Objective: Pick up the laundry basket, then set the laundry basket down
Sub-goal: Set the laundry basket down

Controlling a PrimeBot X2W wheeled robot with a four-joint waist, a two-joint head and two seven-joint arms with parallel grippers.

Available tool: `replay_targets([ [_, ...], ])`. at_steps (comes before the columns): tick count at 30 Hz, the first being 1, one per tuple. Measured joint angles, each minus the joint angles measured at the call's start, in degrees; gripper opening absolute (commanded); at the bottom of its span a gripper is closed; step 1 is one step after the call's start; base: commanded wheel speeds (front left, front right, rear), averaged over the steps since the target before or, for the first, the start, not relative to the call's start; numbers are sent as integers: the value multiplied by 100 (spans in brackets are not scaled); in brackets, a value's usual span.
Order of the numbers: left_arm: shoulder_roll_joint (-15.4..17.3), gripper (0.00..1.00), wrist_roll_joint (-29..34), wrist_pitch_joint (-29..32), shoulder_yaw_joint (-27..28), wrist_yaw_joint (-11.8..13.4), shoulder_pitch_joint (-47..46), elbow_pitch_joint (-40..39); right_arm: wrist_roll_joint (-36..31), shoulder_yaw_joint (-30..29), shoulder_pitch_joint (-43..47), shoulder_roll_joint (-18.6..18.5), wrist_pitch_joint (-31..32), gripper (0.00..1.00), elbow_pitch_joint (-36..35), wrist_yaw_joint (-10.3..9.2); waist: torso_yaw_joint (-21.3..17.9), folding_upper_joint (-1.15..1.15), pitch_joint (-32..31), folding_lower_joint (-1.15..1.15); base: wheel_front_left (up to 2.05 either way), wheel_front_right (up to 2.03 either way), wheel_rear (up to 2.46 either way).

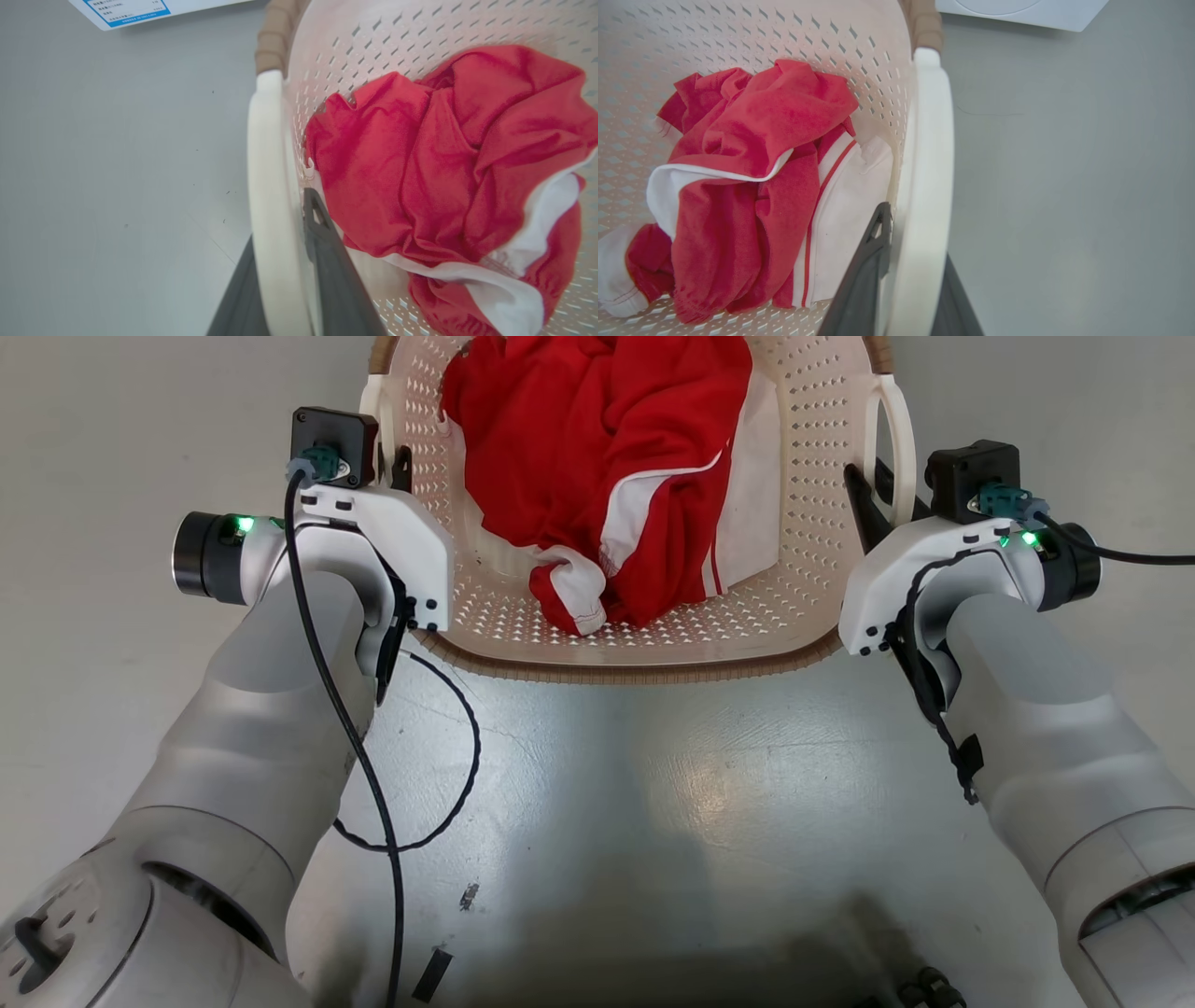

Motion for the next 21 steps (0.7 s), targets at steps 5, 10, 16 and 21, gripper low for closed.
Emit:
replay_targets([
  [5, -7, 0, 0, -5, 1, 0, -17, 2, -212, -222, -7, 13, 0, 0, -3, 0, 18, 0, 93, 0, 0, 0, 0],
  [10, -4, 0, 0, -23, 1, 0, -62, 7, -411, -393, -31, 26, 0, 0, -3, 0, 25, 0, 134, 0, 0, 0, 0],
  [16, -8, 0, 4, -47, -13, 0, -132, 9, -526, -533, -82, 31, 0, 0, -9, 0, 34, 0, 158, 0, 0, 0, 0],
  [21, -8, 0, 12, -47, -23, 0, -132, 19, -526, -544, -82, 36, 0, 0, -7, 1, 40, 0, 173, 0, 0, 0, 0],
])
